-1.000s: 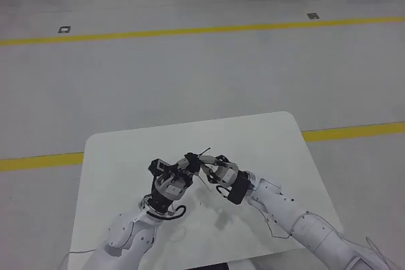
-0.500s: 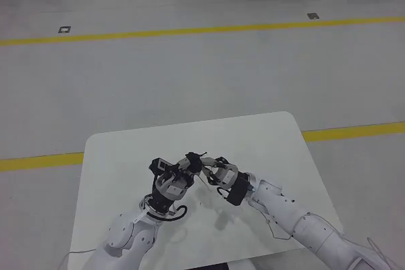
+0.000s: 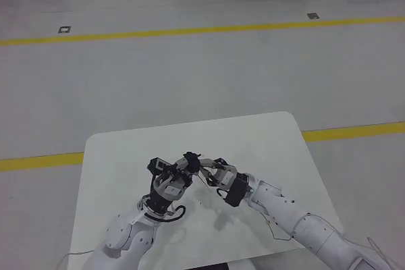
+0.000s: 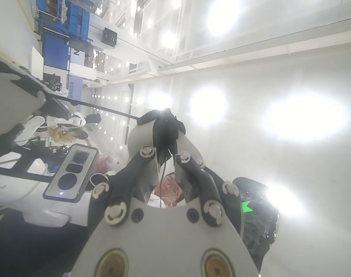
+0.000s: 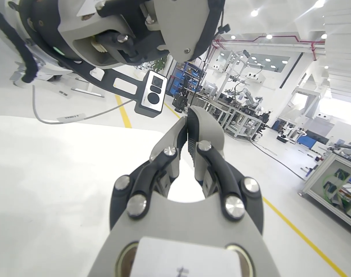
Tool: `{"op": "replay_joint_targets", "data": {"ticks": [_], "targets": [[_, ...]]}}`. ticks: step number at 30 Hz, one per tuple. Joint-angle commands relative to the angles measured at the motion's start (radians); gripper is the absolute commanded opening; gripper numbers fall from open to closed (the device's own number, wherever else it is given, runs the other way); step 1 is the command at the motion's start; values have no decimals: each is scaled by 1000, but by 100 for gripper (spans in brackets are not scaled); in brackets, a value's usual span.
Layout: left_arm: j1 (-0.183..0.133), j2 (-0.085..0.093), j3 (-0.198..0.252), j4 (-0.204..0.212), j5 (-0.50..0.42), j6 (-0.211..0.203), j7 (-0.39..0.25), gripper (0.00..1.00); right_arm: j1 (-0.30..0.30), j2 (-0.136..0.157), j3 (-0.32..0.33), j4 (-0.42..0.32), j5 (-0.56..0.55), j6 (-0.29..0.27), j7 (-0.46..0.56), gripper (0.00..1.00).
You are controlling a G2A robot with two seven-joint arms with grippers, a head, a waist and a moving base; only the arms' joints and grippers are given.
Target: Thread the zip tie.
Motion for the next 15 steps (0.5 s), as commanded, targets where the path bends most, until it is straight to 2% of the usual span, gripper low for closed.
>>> {"op": "replay_joint_targets", "data": {"ticks": [1,2,8,15], "targets": [[1,0,-2,5,0,0,0,0,-8,-2,9,-2,13,4,-10,36],[2,0,-4,8,0,-2,1,0,-13,-3,14,-3,27,3,-17,100],[9,2,-21,30,22,-27,20,0,-39,1,71,11,89,-21,-61,100],[28,2,-23,68,21,-48,24,0,-72,15,159,40,197,-166,-110,100]]}}
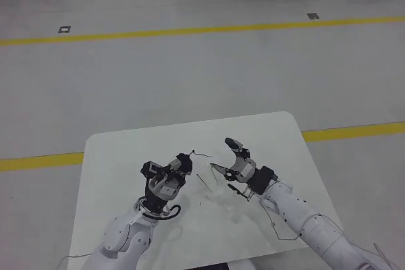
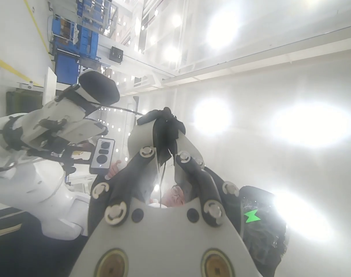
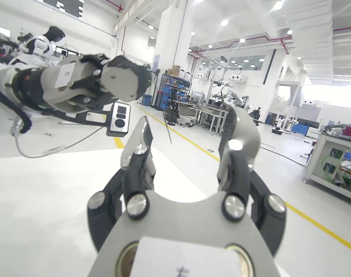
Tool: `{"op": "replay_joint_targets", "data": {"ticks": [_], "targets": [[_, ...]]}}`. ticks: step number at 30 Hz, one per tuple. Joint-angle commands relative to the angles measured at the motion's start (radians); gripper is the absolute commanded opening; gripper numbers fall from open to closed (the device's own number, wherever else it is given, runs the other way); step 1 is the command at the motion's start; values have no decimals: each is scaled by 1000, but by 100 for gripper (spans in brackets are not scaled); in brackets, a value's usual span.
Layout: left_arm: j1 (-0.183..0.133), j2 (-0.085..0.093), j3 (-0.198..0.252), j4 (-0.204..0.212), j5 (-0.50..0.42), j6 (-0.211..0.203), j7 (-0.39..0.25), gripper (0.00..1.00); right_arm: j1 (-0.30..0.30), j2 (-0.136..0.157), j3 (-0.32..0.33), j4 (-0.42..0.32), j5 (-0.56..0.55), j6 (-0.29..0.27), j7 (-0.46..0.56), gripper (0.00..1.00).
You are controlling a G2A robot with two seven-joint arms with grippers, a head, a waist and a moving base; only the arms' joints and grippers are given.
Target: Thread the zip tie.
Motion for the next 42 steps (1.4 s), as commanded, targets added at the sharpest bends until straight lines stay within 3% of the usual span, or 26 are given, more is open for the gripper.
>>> {"op": "replay_joint_targets", "data": {"ticks": [1,14,17,19,21,23,28,31,42], "targets": [[4,0,1,10,6,-3,6,0,-6,3,19,4,18,-27,-3,100],[6,-1,5,14,11,7,25,0,-8,2,21,2,24,-24,7,100],[17,-2,1,27,20,-33,40,0,-27,2,26,-7,114,-27,12,100],[29,-6,-4,22,-23,-37,41,0,-34,7,18,-7,156,-27,16,100],[47,-14,-5,17,-147,-37,20,0,-40,13,-15,-26,271,-27,27,100],[51,-17,-23,29,-149,-37,-5,0,-28,26,-33,-26,312,-27,41,100],[80,-37,-22,34,-251,-37,-83,0,-5,61,-80,-12,395,-27,41,100],[81,-47,-18,50,-253,-37,-109,0,5,74,-97,-10,417,-27,40,100],[81,-47,-18,50,-253,-37,-109,0,5,74,-97,-10,417,-27,40,100]]}}
